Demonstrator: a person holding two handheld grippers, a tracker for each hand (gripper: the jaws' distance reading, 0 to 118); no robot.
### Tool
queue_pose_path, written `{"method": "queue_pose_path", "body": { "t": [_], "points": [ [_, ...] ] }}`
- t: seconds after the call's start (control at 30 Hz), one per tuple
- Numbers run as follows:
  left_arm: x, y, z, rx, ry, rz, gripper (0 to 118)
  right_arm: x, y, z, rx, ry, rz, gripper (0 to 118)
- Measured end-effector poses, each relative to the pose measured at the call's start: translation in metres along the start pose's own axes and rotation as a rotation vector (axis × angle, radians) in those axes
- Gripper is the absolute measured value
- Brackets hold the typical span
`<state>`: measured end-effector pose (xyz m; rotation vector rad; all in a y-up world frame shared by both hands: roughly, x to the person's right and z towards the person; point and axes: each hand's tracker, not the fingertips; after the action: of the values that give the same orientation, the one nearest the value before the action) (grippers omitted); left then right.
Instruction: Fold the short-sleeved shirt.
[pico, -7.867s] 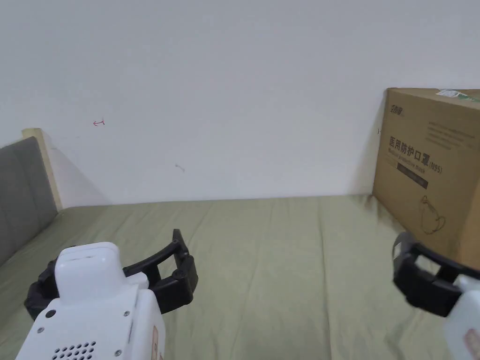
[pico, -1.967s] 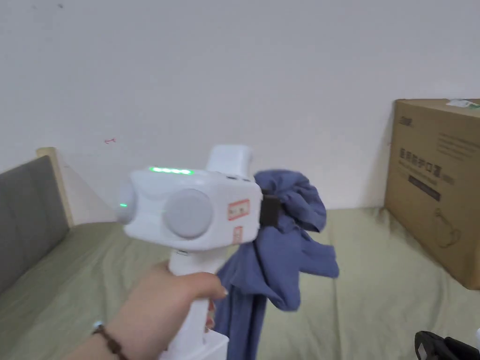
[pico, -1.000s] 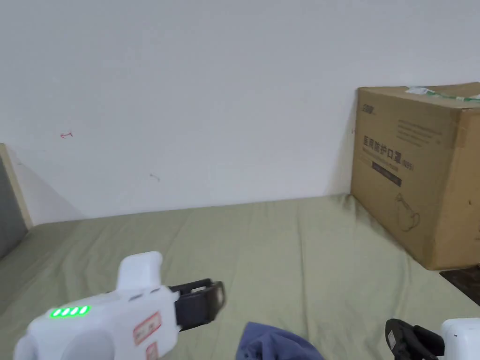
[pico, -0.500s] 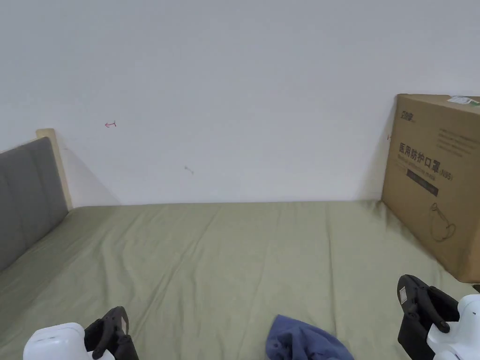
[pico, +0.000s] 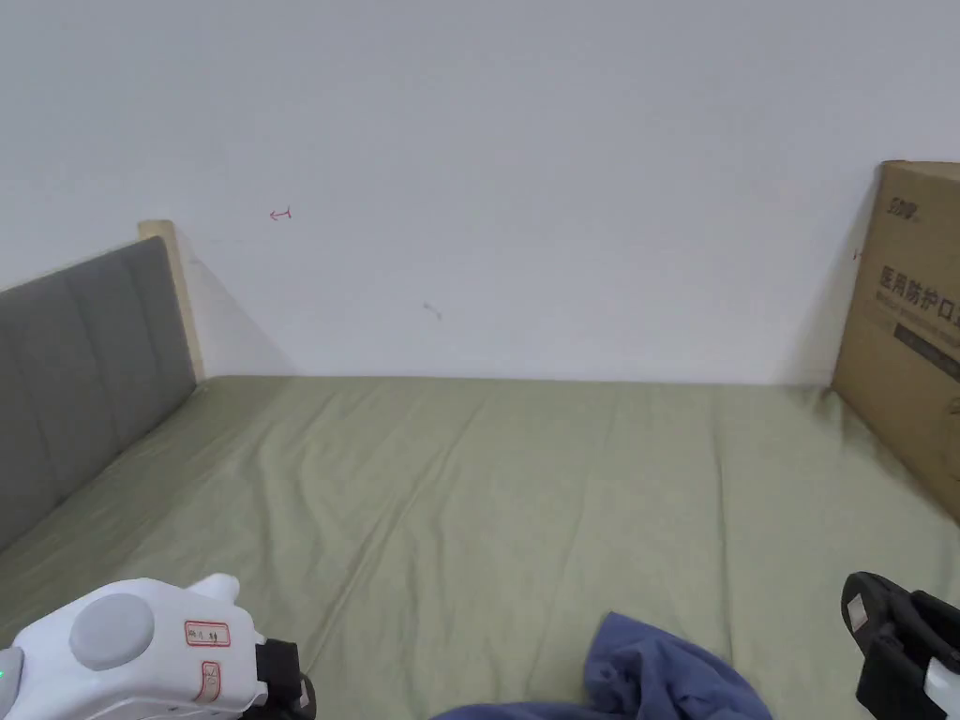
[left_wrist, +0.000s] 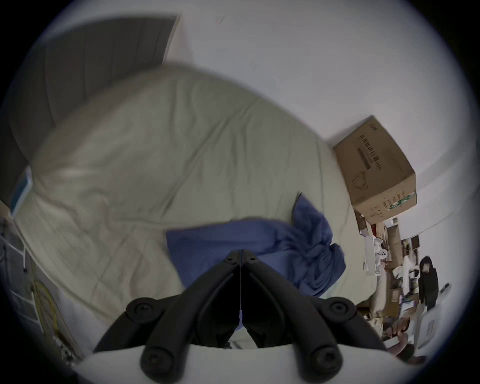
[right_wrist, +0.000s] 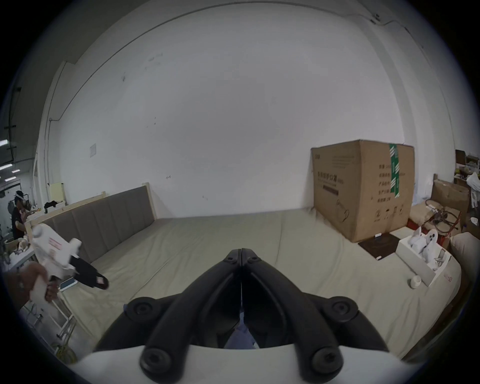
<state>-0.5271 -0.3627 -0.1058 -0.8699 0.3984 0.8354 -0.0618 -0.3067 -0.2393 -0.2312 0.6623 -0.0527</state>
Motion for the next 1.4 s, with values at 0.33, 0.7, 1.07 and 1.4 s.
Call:
{"method": "queue_pose_path", "body": {
  "t": [0.33, 0.7, 1.07, 1.4],
  "points": [
    [-0.052, 0.010, -0.125, -0.035, 0.244, -0.046, 112, 0.016, -0.024, -0.026, -0.147, -0.036, -0.003, 0],
    [-0.003, -0.072, -0.127, 0.060, 0.229, -0.254, 3, 0.009, -0.049, -0.065, -0.279, -0.031, 0.047, 0],
    [0.014, -0.075, -0.019, 0.418, -0.014, -0.216, 3, 0.060, -0.018, -0.276, -0.759, 0.152, -0.216, 114],
    [0.003, -0.080, -0.023, 0.436, 0.007, -0.199, 3, 0.079, -0.109, -0.401, -1.129, -0.060, 0.002, 89]
  ]
}}
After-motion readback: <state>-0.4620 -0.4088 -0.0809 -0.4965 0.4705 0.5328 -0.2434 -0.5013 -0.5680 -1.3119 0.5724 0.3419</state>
